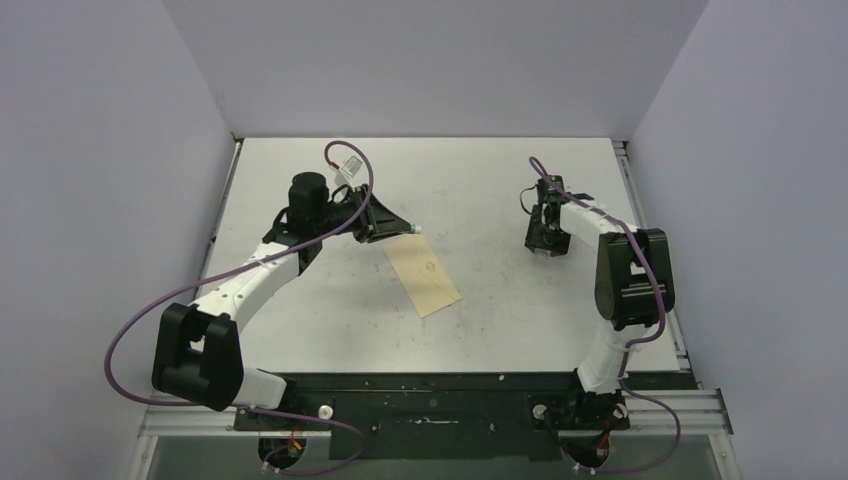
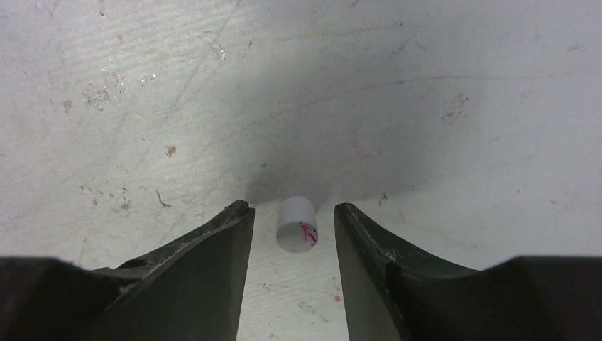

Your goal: Place the letter into the envelope and seal it

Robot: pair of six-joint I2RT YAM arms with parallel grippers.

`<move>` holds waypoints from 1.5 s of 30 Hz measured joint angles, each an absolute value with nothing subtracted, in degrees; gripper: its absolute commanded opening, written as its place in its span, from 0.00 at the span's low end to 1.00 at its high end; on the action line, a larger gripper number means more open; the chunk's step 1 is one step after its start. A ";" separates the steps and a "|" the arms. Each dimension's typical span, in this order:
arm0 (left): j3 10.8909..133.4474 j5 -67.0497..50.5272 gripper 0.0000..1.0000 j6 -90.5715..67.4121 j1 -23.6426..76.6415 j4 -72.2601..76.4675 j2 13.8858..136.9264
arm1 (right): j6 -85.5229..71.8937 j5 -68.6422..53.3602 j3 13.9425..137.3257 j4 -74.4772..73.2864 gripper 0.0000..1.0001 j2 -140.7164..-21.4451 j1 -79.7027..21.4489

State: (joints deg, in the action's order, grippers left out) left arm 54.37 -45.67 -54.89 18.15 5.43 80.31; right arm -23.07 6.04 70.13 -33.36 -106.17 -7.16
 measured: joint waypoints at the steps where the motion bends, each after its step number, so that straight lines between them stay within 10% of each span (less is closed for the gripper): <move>1: 54.37 -45.67 0.00 -54.89 18.15 5.45 80.29 | -23.07 6.02 70.04 -33.30 0.44 -106.17 -7.16; 9: 54.37 -45.67 0.00 -54.87 18.15 5.43 80.25 | -23.18 5.15 68.62 -32.80 0.30 -106.15 -7.16; 17: 54.37 -45.65 0.00 -54.87 18.15 5.43 79.44 | -23.14 5.19 68.42 -32.23 0.41 -106.08 -7.16; 25: 54.24 -45.65 0.00 -54.87 18.15 5.43 78.43 | -22.87 5.13 68.42 -32.14 0.08 -105.95 -7.16; 31: 53.84 -45.63 0.00 -54.89 18.15 5.41 78.17 | -23.03 3.64 68.34 -32.16 0.05 -103.79 -7.18; 45: 53.82 -47.35 0.00 -59.92 19.55 12.40 78.02 | -30.85 -32.47 66.81 -15.31 0.05 -80.73 -14.94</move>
State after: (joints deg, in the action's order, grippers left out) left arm 53.82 -47.35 -59.92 19.55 12.40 78.02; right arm -30.85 -32.47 66.81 -15.31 -80.73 -14.94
